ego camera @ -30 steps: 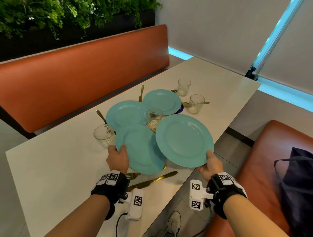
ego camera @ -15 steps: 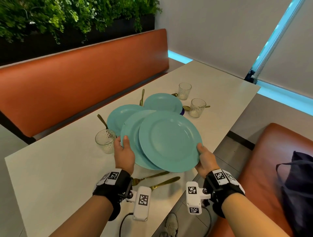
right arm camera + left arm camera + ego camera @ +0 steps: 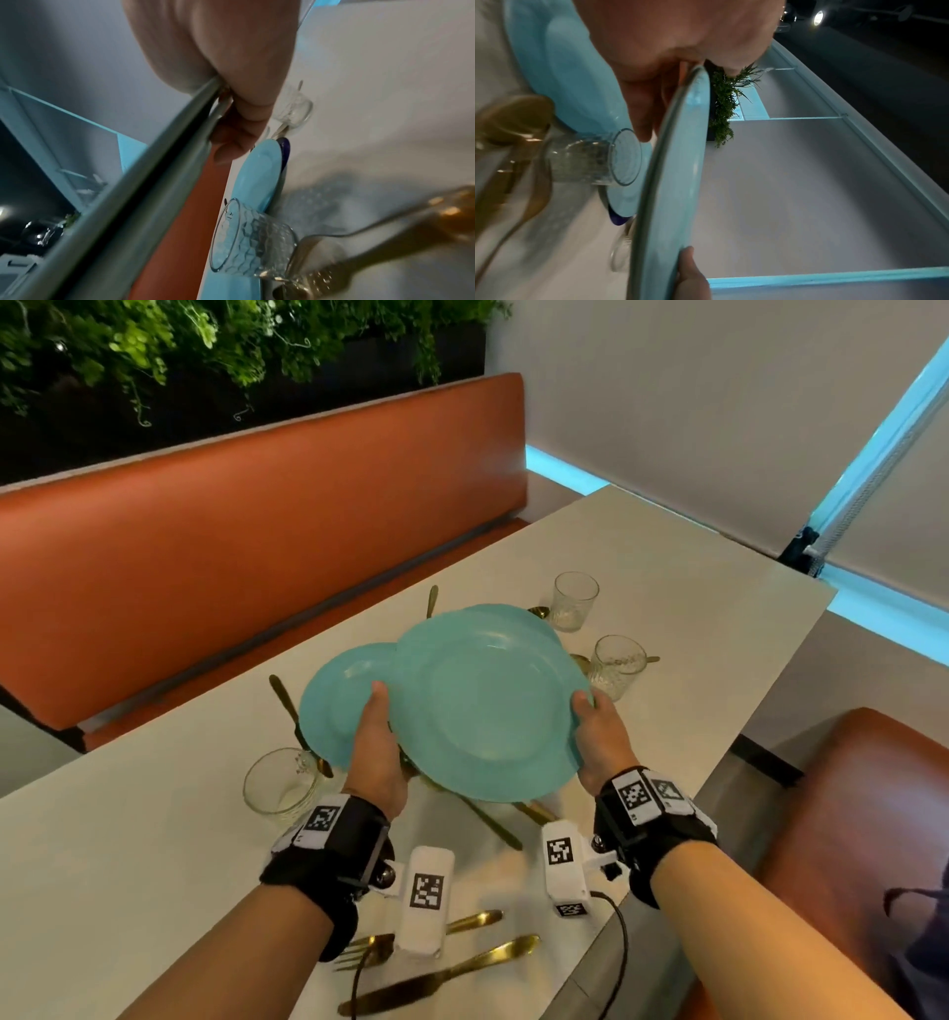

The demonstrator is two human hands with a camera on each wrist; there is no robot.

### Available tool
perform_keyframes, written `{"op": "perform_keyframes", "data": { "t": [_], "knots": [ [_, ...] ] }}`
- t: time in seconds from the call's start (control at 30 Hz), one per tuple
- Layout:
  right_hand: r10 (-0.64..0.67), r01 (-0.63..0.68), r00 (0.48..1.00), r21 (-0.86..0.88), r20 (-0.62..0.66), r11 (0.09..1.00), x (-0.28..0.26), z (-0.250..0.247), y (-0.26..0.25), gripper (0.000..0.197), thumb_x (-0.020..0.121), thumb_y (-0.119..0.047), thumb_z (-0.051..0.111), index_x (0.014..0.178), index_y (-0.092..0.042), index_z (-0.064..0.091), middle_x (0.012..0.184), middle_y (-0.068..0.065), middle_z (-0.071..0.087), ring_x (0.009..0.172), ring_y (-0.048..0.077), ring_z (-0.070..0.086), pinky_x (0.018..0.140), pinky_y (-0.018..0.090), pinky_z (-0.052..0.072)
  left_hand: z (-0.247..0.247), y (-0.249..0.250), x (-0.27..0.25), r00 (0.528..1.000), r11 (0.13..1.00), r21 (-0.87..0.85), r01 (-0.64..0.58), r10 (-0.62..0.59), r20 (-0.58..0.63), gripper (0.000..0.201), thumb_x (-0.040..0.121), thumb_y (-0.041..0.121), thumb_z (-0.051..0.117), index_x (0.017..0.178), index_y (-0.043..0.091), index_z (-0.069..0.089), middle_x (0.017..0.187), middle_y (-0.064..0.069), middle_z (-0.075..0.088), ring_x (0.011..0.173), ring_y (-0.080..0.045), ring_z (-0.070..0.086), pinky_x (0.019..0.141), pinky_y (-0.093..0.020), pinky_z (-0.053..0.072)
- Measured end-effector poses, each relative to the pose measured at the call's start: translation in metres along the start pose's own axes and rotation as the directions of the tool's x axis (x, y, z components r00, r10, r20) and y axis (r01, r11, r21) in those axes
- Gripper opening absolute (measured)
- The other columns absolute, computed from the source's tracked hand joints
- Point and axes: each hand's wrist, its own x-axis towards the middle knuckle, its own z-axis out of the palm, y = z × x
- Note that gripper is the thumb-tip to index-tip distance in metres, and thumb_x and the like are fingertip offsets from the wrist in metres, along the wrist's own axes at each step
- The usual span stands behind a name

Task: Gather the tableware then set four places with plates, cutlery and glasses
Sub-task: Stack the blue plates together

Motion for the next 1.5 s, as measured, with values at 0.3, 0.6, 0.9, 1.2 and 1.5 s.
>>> {"op": "perform_keyframes", "data": {
  "t": [0.3,0.6,0.9,1.2,1.5],
  "knots": [
    [0.247,-0.251,0.968,-0.129,-0.044,0.959,0.088,0.020,-0.012,0.023,0.097,-0.031,0.045,0.096,-0.010,0.055,0.074,0.006,0.054,0.059,0.020,0.052,0.052,0.029,0.045,0.011,0.030,0.063,0.975,0.994,0.058,-0.091,0.101,-0.200,0.034,0.101,0.023,0.039,0.134,0.015,0.045,0.124,-0.007,0.058,0.093,-0.016,0.061,0.080,-0.029,0.055],
    [0.418,-0.436,0.897,-0.132,-0.144,0.890,0.137,0.031,0.008,0.040,0.093,-0.012,0.050,0.130,0.005,0.049,0.087,0.025,0.060,0.057,0.021,0.047,0.074,0.038,0.056,0.008,0.040,0.097,0.953,0.998,0.027,-0.063,0.068,-0.294,0.034,0.100,0.027,0.043,0.132,0.018,0.045,0.117,-0.005,0.060,0.093,-0.020,0.062,0.085,-0.040,0.053],
    [0.474,-0.463,0.878,0.139,-0.059,0.875,0.141,0.041,0.011,0.034,0.097,-0.016,0.050,0.127,0.001,0.050,0.120,0.020,0.061,0.087,0.031,0.062,0.066,0.048,0.058,0.014,0.035,0.102,0.954,0.993,0.115,-0.027,0.060,-0.292,0.035,0.100,0.030,0.041,0.133,0.019,0.046,0.115,-0.001,0.059,0.084,-0.008,0.059,0.086,-0.038,0.053],
    [0.214,-0.213,0.977,0.045,-0.001,0.976,0.120,0.030,-0.007,0.024,0.100,-0.019,0.041,0.122,-0.016,0.051,0.115,0.013,0.061,0.083,0.024,0.062,0.055,0.038,0.059,0.015,0.039,0.090,0.953,0.988,0.145,-0.044,0.085,-0.292,0.040,0.101,0.036,0.035,0.135,0.017,0.044,0.120,-0.005,0.058,0.096,-0.017,0.056,0.086,-0.034,0.051],
    [-0.006,0.016,0.998,0.155,-0.068,0.988,0.088,0.019,-0.061,0.028,0.101,-0.021,0.037,0.127,-0.016,0.046,0.108,0.001,0.058,0.091,0.019,0.057,0.067,0.035,0.052,0.035,0.043,0.078,0.965,0.991,0.062,-0.119,0.130,-0.226,0.035,0.101,0.034,0.038,0.129,0.015,0.046,0.114,-0.004,0.061,0.095,-0.019,0.062,0.092,-0.041,0.052]
  ]
}}
